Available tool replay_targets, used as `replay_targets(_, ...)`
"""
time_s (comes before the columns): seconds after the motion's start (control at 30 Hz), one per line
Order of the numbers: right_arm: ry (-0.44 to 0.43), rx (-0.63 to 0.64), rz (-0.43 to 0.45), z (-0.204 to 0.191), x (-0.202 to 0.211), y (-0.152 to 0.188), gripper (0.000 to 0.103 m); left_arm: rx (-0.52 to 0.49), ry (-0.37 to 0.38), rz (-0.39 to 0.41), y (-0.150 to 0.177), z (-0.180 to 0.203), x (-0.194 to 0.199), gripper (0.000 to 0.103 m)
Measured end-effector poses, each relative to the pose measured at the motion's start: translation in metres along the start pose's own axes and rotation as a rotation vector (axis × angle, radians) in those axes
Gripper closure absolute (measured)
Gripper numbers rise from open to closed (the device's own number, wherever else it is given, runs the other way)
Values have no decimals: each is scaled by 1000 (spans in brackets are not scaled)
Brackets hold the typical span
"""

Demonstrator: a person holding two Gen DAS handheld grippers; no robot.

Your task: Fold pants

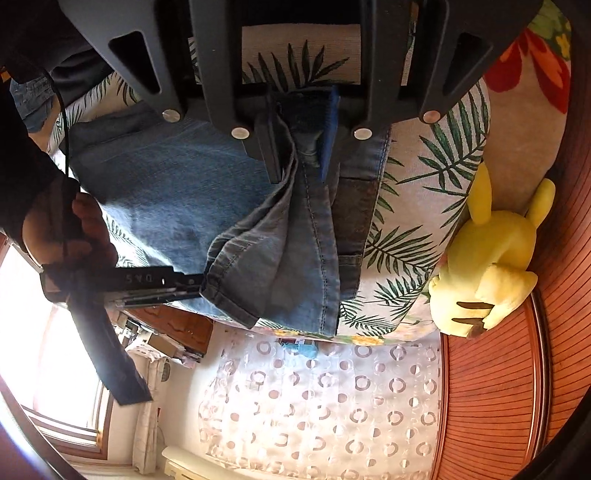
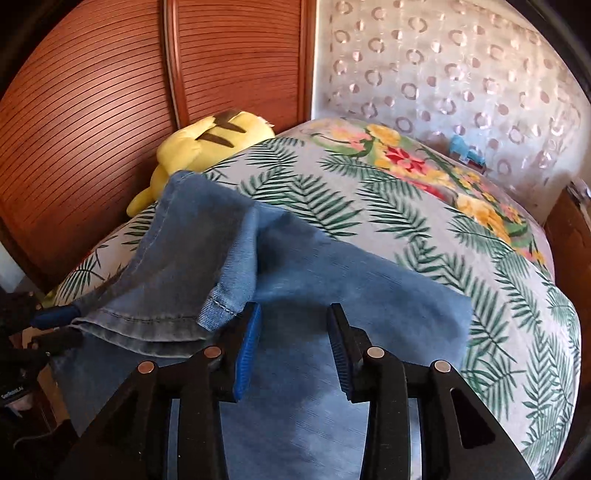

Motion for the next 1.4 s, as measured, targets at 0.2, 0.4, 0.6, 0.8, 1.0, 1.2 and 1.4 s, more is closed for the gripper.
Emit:
replay_targets(0.2,-124,9,40,-30,-1,-29,65,4,-4,4,-1,-3,2,81)
replay_targets(0.4,-158,-10,120,-33,13,-50,65,-3,-14,7,-1,-4,3,81)
replay_targets(0.6,-104,1,125,-17,28,-33,65,0,-25,9,-4,-4,5,80)
replay_targets(0.8,-47,-53,153,-1,76,-1,65,-13,-25,48,-15,2,15,51)
replay_targets(1.0,30,-143,163,21,117,55,45,-29,4,62,-23,18,19,22)
replay_targets(1.2,64,-226,119,29,136,111,44,-75,12,50,-22,44,13,22)
replay_targets(1.4,38,-284,86,19,145,147,44,-107,10,55,-24,62,12,22)
Point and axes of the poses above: each gripper's, at about its wrist camera, not at the fingertips, and x roughly against the way its jaws point, z to its right, y to its underside, the point moved 10 cm from there along -x, roughly the way its jaws point, and after that the axes turned 5 degrees about -y, right-handed, at the moved point
